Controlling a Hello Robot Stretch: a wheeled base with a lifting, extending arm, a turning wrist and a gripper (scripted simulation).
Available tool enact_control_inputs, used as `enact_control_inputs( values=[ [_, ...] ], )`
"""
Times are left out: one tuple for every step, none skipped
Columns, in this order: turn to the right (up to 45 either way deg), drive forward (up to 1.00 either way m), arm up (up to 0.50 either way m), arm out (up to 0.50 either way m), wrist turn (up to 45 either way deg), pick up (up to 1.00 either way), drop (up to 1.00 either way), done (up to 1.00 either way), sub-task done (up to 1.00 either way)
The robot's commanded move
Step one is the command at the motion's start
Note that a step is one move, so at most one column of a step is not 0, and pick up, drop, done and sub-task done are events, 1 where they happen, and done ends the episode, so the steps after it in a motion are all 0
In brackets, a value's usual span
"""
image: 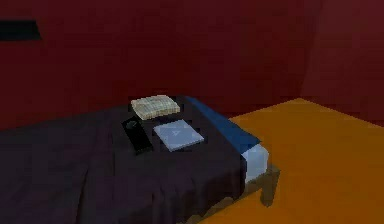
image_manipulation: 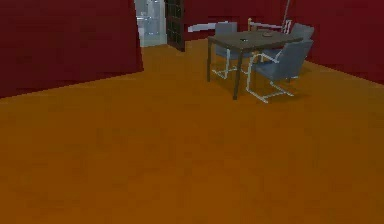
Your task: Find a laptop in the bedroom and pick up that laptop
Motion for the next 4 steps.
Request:
enact_control_inputs(
  values=[
    [12.0,0.00,0.00,0.00,0.0,0.00,0.00,0.00,0.00],
    [0.0,0.55,0.00,0.00,0.0,0.00,0.00,0.00,0.00],
    [-45.0,0.00,0.00,0.00,0.0,0.00,0.00,0.00,0.00],
    [-45.0,0.00,0.00,0.00,0.0,0.00,0.00,0.00,0.00]
  ],
)
